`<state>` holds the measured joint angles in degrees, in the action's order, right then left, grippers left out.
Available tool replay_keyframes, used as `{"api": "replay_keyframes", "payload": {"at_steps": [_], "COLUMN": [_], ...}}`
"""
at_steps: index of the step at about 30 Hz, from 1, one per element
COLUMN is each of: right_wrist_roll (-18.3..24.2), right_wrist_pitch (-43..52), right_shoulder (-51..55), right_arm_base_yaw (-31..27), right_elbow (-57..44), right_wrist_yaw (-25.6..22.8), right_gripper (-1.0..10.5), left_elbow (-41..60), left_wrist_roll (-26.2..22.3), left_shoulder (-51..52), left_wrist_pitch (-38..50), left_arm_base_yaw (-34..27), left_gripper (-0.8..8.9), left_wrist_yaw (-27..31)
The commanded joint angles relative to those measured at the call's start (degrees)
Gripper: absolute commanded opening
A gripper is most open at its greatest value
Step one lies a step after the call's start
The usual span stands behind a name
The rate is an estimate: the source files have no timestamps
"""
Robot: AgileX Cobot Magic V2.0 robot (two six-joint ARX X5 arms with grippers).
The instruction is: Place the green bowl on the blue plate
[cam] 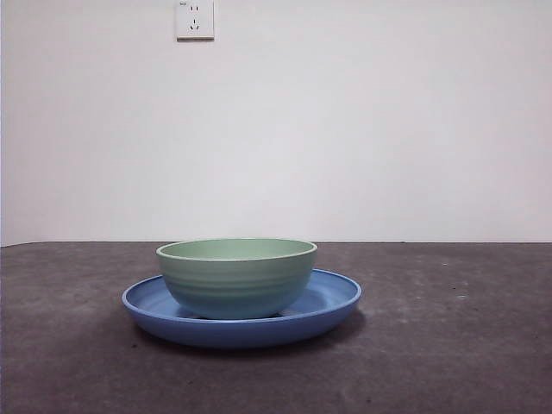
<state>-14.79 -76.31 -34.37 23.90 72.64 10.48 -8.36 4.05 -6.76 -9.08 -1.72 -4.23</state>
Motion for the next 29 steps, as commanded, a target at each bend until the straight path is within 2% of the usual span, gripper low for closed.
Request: {"api": "replay_keyframes", "payload": {"at_steps": [1,8,11,27,28,29], "right_wrist_roll": [0.63,0.61,0.61,0.63,0.96,4.72], "right_wrist_pitch": [0.02,0.04,0.04,0.28,0.79,1.14], "right_shoulder": [-0.26,-0.26,-0.26,-0.24,0.04,0.55], "right_arm_base_yaw": [0.24,0.24,0.24,0.24,-0.39,-1.99], "right_elbow": [0.96,0.96,0.96,0.83,0.48,0.07], "right_wrist_yaw": [-0.02,-0.02,-0.02,-0.02,-0.42,-1.44], "right_gripper": [0.3,0.3,0.3,0.3,0.3,0.3], "left_elbow": [2.05,7.58,7.69,7.65,7.65,7.65], "left_wrist_roll": [1.16,1.18,1.18,1.16,1.16,1.16], "left_shoulder": [2.12,6.60,6.60,6.54,6.54,6.54], "left_wrist_pitch": [0.98,1.27,-1.62,-1.64,-1.62,-1.64], "left_arm_base_yaw": [-0.09,-0.09,-0.15,-0.13,-0.15,-0.15], "left_gripper": [0.28,0.28,0.28,0.28,0.28,0.28], "left_wrist_yaw": [0.31,0.39,0.37,0.37,0.37,0.37]}}
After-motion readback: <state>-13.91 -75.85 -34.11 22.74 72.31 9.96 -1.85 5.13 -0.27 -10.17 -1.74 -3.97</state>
